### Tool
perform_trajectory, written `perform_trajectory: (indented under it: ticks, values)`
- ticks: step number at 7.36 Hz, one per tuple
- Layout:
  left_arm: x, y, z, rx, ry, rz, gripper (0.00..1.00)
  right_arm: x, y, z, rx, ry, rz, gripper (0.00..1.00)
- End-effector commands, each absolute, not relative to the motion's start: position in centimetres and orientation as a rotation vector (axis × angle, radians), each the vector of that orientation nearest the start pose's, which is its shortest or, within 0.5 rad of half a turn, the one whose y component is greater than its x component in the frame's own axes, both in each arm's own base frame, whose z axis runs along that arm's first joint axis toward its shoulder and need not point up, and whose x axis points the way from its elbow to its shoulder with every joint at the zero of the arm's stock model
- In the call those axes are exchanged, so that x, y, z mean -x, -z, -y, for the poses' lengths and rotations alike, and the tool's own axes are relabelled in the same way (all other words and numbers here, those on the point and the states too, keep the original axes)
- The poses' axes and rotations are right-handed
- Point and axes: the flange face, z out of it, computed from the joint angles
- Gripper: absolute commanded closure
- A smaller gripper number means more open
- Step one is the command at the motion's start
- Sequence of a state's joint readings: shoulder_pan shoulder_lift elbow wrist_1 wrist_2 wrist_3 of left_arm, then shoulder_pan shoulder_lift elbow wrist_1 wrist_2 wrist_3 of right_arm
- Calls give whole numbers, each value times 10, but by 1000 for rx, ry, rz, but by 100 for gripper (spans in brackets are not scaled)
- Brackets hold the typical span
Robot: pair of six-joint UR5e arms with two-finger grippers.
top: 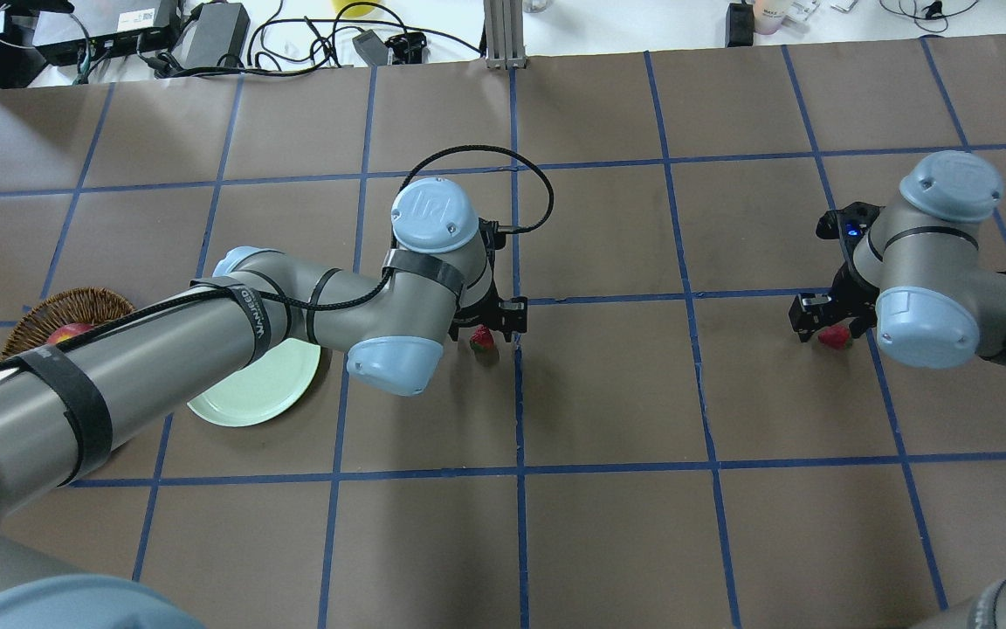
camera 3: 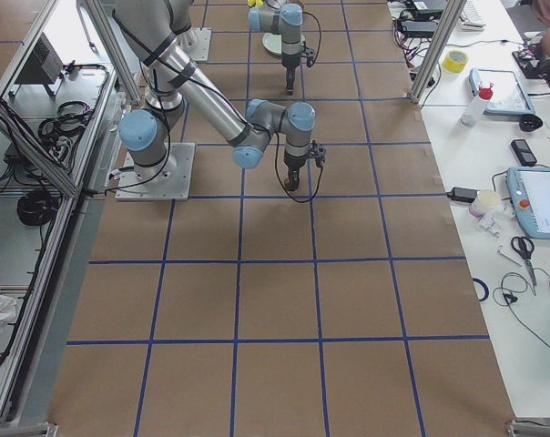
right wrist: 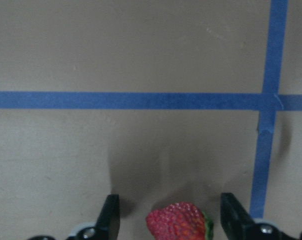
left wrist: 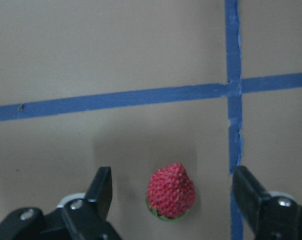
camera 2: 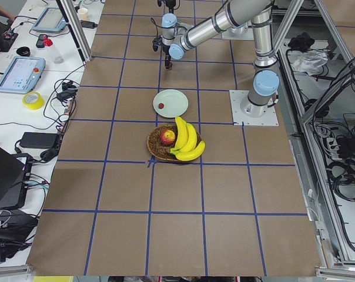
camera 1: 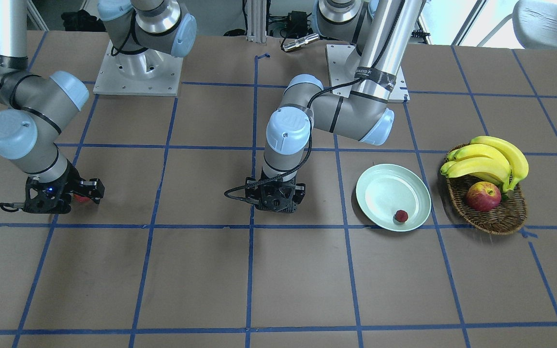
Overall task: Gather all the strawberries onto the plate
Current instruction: 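Lift center strawberry toward plate with left gripper while right carries strawberry inward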
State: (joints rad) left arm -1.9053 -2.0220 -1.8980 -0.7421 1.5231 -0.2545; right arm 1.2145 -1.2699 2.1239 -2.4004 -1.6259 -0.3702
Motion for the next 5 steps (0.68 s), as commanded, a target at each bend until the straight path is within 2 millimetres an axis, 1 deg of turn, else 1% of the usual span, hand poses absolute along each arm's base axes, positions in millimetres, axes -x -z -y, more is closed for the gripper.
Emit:
perform_trajectory:
  ticks: [1,2,3,4,5]
  values:
    - [317,-173,492,-130,50,-3199,73,44,-173,493,11,-76,-3190,69]
    - [317,-175,492,-139,56,-3198,87,43,-174,493,16,-76,-3187,74]
    - [315,-191,494,-156,109,-3191,92,34,-183,495,28,-72,-3182,74]
    - [293,-213,503,-115,176,-3109,92,-4,-203,501,44,-35,-3191,74]
    - [252,-239,520,-46,181,-3082,92,-48,-216,509,88,-24,-3194,73]
